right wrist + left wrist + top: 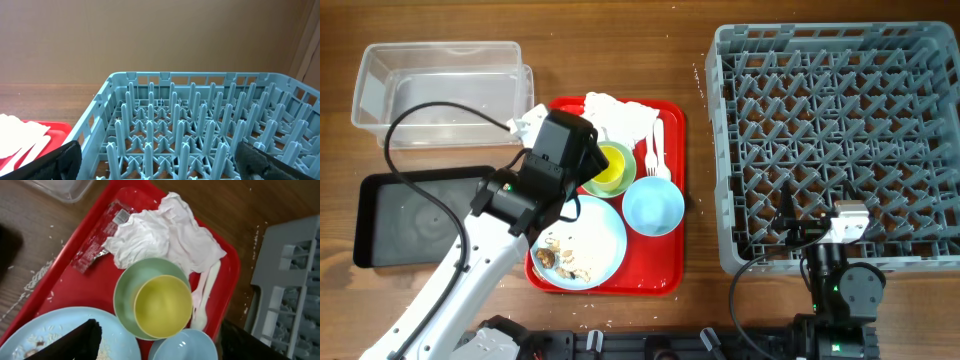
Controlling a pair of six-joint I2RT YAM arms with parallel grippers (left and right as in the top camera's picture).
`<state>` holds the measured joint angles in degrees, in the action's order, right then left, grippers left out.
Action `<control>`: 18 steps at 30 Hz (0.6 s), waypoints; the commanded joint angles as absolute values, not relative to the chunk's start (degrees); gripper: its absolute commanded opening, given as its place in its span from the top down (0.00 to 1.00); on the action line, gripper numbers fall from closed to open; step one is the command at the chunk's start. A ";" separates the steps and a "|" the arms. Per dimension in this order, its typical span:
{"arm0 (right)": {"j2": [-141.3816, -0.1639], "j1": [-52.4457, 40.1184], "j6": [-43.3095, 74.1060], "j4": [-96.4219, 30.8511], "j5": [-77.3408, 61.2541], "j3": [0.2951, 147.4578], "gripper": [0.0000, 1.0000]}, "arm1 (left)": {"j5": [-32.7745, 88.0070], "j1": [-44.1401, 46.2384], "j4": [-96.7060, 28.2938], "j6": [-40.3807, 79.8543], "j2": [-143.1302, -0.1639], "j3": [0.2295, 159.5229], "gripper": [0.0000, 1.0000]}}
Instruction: Sort waste into correct bins and load items into the dishwasher rack
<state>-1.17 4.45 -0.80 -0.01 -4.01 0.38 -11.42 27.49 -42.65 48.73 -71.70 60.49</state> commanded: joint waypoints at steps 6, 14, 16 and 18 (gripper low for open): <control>-1.02 4.73 -1.48 0.10 -3.44 0.30 0.00 | 1.32 22.55 -43.24 30.59 -77.58 62.19 0.21; -1.02 4.73 -1.48 0.10 -3.44 0.30 0.00 | -1.34 22.33 -40.42 27.42 -87.79 62.22 0.41; -1.02 4.73 -1.48 0.10 -3.44 0.30 0.00 | -1.34 22.33 -39.13 27.40 -89.32 62.22 0.43; -1.02 4.73 -1.45 0.10 -3.44 0.30 0.00 | -1.34 22.33 -38.24 27.40 -89.82 62.22 0.44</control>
<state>-1.17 4.45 -0.80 -0.03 -4.01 0.38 -0.51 22.48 -39.35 28.69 -88.88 61.06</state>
